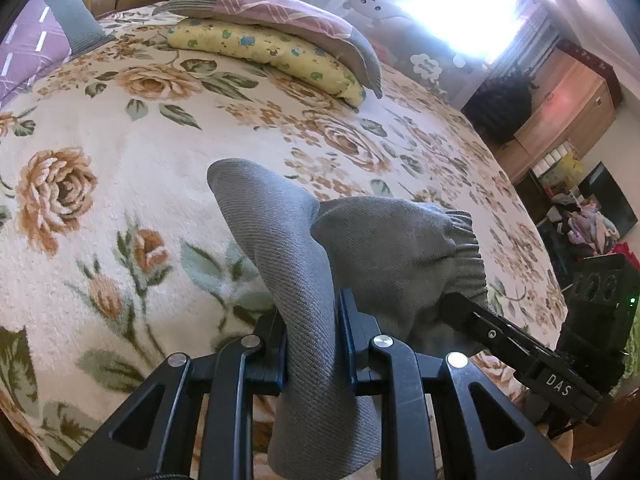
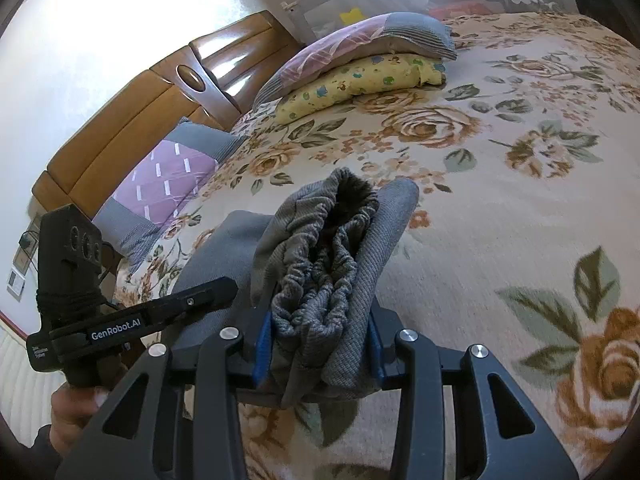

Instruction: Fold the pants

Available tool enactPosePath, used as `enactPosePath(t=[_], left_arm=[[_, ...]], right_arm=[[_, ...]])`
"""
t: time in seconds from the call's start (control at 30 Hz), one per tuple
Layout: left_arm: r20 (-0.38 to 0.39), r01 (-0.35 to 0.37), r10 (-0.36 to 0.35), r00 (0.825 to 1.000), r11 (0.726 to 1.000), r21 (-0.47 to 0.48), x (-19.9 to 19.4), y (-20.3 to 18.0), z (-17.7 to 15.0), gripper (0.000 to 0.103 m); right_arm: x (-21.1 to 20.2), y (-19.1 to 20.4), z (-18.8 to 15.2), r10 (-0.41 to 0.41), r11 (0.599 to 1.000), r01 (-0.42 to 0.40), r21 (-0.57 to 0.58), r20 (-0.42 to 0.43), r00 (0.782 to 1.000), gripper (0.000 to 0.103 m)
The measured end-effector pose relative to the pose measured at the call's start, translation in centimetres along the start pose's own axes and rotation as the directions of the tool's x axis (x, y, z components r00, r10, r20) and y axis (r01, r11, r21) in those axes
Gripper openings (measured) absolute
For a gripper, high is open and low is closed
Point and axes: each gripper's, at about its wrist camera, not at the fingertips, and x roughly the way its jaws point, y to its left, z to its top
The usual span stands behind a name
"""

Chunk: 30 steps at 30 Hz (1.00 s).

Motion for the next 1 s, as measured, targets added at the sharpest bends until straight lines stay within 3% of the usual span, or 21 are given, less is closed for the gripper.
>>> enactPosePath(t=[1.0], left_arm=[[0.033,-0.050,0.049,0.998,0.998,0.030,2.6,2.5,5.6,0.020]], right_arm=[[5.5,0.4,4.5,0.011,1.000,-0.011,-0.021,0.021,1.000,0.040]])
